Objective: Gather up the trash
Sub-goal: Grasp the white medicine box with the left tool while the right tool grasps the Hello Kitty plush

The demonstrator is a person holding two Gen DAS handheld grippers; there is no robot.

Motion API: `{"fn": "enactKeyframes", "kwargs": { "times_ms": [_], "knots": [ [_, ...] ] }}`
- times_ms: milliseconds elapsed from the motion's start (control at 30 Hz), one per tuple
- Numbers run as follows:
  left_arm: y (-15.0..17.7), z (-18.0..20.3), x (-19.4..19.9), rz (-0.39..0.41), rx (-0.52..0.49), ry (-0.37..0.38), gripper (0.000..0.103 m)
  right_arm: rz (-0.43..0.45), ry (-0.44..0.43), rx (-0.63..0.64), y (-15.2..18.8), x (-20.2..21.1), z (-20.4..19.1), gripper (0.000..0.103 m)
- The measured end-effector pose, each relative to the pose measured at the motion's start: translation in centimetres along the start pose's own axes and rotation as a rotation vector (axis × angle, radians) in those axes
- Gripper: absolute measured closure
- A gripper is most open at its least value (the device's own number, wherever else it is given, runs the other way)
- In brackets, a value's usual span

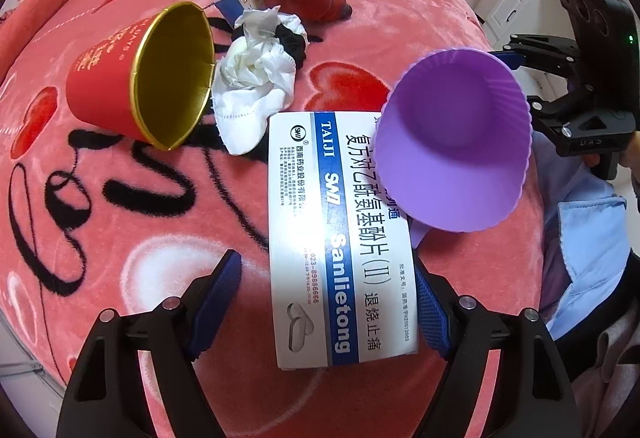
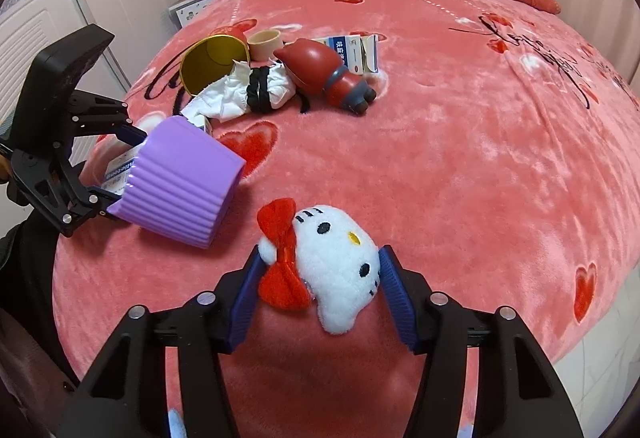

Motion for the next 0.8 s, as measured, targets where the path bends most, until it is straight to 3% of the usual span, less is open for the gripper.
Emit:
{"fn": "enactKeyframes", "kwargs": {
  "times_ms": [200, 300, 800],
  "knots": [
    [-0.6, -0.1, -0.5, 0.007, 0.01, 0.008, 0.027, -0.014, 0.006, 0.009, 0.1, -0.6, 0.2, 0.052],
    [-0.8, -0.2, -0.2, 0.019, 0.024, 0.001, 0.044, 0.0, 0.018, 0.005, -0.1, -0.1, 0.2, 0.056],
    [1.4, 0.8, 4.0, 0.066, 0.031, -0.019, 0.044, 0.071, 0.017, -0.005, 0.3, 5.6, -2.8, 0.058]
  ]
}}
Point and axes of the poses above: each gripper's, at about its wrist camera, not at the fingertips, and x roughly against the way its jaws point, z to its right, y to its underside, the point moved 6 cm from there along -x, roughly the way its jaws point, and after that the axes turned 14 degrees about x, right-handed, at the moved point
